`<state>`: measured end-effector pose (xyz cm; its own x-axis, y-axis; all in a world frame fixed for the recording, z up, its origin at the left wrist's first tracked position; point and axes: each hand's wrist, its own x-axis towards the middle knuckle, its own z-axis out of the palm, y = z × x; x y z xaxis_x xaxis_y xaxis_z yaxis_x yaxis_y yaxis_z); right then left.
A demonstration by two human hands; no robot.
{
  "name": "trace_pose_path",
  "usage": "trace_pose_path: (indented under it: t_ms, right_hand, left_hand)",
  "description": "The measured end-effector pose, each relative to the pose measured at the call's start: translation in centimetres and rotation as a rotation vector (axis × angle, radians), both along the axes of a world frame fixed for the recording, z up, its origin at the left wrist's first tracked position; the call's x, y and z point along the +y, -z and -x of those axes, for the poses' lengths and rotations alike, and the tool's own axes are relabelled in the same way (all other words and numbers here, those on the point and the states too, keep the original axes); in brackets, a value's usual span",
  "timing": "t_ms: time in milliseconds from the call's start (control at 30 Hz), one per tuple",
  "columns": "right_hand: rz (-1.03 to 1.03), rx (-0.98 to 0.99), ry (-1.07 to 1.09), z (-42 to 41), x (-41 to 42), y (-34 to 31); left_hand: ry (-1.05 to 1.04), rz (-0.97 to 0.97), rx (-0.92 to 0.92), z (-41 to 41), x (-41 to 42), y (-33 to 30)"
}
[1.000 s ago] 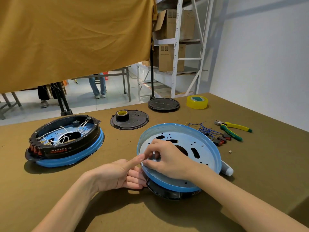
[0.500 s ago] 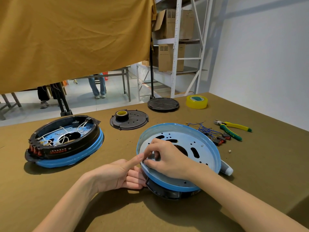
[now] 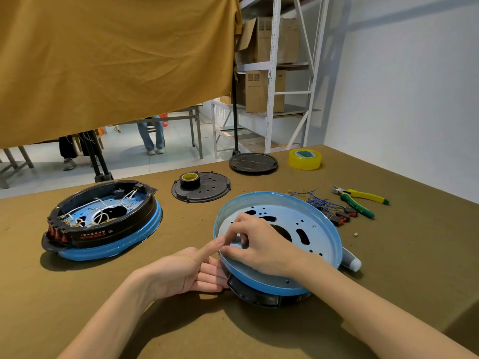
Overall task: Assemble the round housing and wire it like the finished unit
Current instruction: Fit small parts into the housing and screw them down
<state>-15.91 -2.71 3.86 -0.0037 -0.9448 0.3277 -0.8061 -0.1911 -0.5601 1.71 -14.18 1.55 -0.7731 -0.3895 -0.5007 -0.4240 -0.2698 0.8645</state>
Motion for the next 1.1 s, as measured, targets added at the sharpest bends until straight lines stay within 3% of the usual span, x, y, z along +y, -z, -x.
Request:
trace_pose_path:
  t_ms: [133, 267, 400, 600, 733, 867, 933, 1000, 1100]
  right_hand:
    - [0.067, -0.050, 0.081, 0.2, 0.2, -0.1]
    - [0.294, -0.070, 0.393, 2.1, 0.5, -1.7]
    - [0.311, -0.061, 0.633, 5.7, 2.4, -2.9]
    - [0.102, 0.062, 0.908, 9.1, 7.6, -1.3]
    - [-0.328, 0.214, 0.820, 8.5, 9.9, 0.2]
    - [-0.456, 0.366, 0.778, 7.6, 10.4, 1.2]
    - [-0.483, 0.291, 0.790, 7.7, 10.4, 1.2]
    - [-0.383, 0.135, 0.807, 8.3, 10.7, 1.2]
    - [0.020, -0.069, 0.861, 8.6, 11.6, 0.0]
  left_hand:
    - [-0.033, 0.018, -0.014, 0.2, 0.3, -0.2]
    - [-0.160, 0.019, -0.077, 1.2, 0.8, -0.3]
    - [-0.336, 0.023, -0.060, 1.8, 0.5, 0.3]
    - [-0.489, 0.001, 0.023, 1.9, 0.2, 1.1]
    - [-0.503, -0.001, 0.052, 1.8, 0.4, 1.2]
    - [-0.476, -0.011, 0.062, 1.6, 0.5, 1.0]
    - [-0.451, -0.017, 0.055, 1.4, 0.4, 0.9]
    - [-0.416, -0.010, 0.048, 1.4, 0.4, 0.9]
    - [-0.379, 0.000, 0.034, 1.4, 0.3, 1.0]
